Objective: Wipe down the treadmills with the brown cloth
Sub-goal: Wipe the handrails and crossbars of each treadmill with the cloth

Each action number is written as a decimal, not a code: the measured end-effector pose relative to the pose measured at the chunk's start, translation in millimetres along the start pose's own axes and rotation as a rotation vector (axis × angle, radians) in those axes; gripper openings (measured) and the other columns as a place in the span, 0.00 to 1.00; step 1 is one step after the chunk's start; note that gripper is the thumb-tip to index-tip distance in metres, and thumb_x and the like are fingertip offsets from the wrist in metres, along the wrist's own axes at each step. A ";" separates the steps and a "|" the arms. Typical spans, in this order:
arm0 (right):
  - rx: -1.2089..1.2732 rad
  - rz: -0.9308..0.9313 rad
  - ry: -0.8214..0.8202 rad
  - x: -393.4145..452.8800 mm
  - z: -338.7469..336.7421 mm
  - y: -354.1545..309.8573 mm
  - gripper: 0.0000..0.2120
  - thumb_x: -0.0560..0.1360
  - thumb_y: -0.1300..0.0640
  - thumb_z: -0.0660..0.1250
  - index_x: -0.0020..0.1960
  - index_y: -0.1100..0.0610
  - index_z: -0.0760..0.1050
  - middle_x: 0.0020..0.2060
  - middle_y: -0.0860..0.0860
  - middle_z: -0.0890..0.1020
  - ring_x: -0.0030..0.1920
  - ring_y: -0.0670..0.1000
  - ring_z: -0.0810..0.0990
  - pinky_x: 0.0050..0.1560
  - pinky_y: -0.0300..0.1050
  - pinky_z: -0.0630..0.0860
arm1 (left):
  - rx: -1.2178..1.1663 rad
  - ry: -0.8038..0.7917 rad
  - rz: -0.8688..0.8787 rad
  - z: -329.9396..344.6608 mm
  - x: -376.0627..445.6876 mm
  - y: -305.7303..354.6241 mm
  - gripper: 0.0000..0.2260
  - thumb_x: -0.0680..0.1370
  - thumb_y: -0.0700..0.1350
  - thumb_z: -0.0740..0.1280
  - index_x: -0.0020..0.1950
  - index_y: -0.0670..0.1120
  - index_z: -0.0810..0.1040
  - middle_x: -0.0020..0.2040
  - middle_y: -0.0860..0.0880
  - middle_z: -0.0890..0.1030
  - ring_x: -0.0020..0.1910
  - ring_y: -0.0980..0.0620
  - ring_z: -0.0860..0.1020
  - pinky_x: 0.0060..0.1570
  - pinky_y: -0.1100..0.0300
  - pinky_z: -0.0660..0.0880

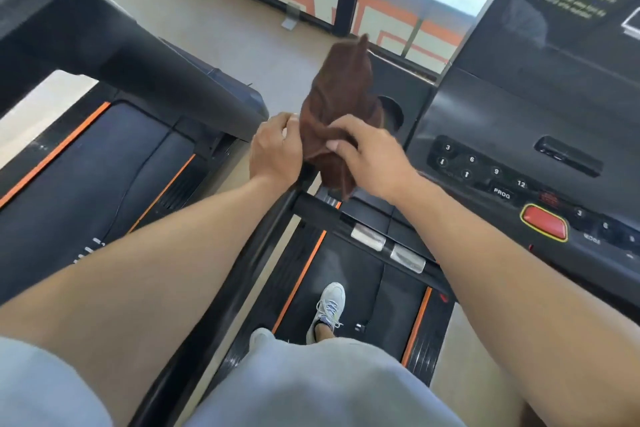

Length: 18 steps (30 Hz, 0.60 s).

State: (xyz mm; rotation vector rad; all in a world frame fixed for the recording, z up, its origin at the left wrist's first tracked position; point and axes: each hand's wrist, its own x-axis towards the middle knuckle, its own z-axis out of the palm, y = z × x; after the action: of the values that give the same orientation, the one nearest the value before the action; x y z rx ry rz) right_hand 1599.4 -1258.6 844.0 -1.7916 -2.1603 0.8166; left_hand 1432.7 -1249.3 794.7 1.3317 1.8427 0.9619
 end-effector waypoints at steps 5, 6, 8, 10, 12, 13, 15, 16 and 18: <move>-0.178 -0.067 -0.179 -74.1 11.5 -25.8 0.10 0.85 0.44 0.58 0.62 0.46 0.72 0.51 0.47 0.84 0.51 0.58 0.81 0.50 0.53 0.75 | -0.156 0.008 -0.113 -22.6 -26.5 -23.8 0.16 0.80 0.54 0.61 0.44 0.44 0.79 0.42 0.48 0.82 0.47 0.46 0.79 0.54 0.45 0.75; -0.210 -0.079 -0.221 -86.3 15.9 -28.4 0.13 0.84 0.40 0.57 0.60 0.47 0.73 0.51 0.46 0.84 0.51 0.57 0.81 0.49 0.52 0.74 | -0.149 -0.022 -0.127 -28.8 -31.9 -28.1 0.14 0.80 0.54 0.62 0.46 0.45 0.80 0.44 0.49 0.82 0.49 0.47 0.79 0.54 0.46 0.75; -0.276 -0.142 -0.251 -101.4 27.3 -34.2 0.22 0.81 0.32 0.55 0.57 0.47 0.77 0.52 0.45 0.83 0.53 0.53 0.80 0.53 0.52 0.74 | -0.083 -0.106 -0.138 -42.2 -41.2 -39.2 0.10 0.83 0.53 0.62 0.51 0.50 0.80 0.48 0.53 0.82 0.52 0.50 0.79 0.53 0.53 0.72; -0.266 -0.193 -0.090 -98.2 48.4 -29.9 0.27 0.78 0.30 0.61 0.65 0.49 0.77 0.61 0.47 0.80 0.61 0.52 0.76 0.61 0.51 0.73 | 0.005 -0.186 -0.165 -56.1 -51.7 -51.8 0.09 0.84 0.52 0.61 0.58 0.52 0.79 0.52 0.56 0.81 0.55 0.52 0.77 0.54 0.58 0.68; -0.297 -0.165 -0.019 -84.0 70.5 -23.3 0.42 0.73 0.37 0.73 0.80 0.54 0.62 0.76 0.53 0.68 0.75 0.56 0.66 0.74 0.54 0.66 | 0.087 -0.247 -0.204 -65.4 -64.4 -63.9 0.13 0.85 0.54 0.59 0.63 0.52 0.79 0.53 0.55 0.80 0.57 0.51 0.76 0.54 0.58 0.67; -0.322 -0.137 -0.058 -76.0 82.2 -19.9 0.52 0.71 0.40 0.77 0.83 0.55 0.51 0.81 0.56 0.58 0.79 0.57 0.59 0.78 0.55 0.61 | 0.128 -0.264 -0.217 -68.2 -71.8 -67.7 0.15 0.85 0.56 0.58 0.63 0.53 0.79 0.52 0.54 0.80 0.55 0.49 0.76 0.54 0.56 0.68; -0.378 -0.090 -0.109 -65.3 105.8 -16.1 0.61 0.70 0.45 0.79 0.84 0.56 0.38 0.84 0.56 0.45 0.81 0.59 0.55 0.79 0.56 0.61 | 0.191 -0.260 -0.222 -70.5 -83.8 -70.8 0.17 0.85 0.59 0.56 0.62 0.54 0.79 0.50 0.53 0.80 0.52 0.48 0.75 0.52 0.55 0.69; -0.405 -0.066 -0.080 -62.5 116.2 -15.0 0.60 0.71 0.47 0.79 0.83 0.56 0.37 0.83 0.56 0.44 0.80 0.60 0.59 0.76 0.56 0.65 | 0.219 -0.249 -0.211 -70.9 -87.4 -70.7 0.18 0.85 0.60 0.55 0.61 0.54 0.79 0.49 0.52 0.80 0.51 0.47 0.75 0.51 0.54 0.70; -0.459 -0.020 0.025 -59.5 127.7 -17.5 0.52 0.76 0.53 0.74 0.83 0.60 0.39 0.83 0.61 0.52 0.73 0.61 0.70 0.66 0.56 0.73 | 0.256 -0.222 -0.187 -70.7 -90.2 -69.5 0.19 0.85 0.61 0.54 0.59 0.53 0.80 0.48 0.50 0.82 0.50 0.46 0.76 0.52 0.52 0.73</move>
State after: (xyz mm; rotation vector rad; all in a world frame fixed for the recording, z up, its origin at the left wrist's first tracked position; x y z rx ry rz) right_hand 1535.0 -1352.4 759.1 -1.9556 -2.4931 0.3005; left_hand 1364.1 -1363.4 779.7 1.3253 1.9209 0.4724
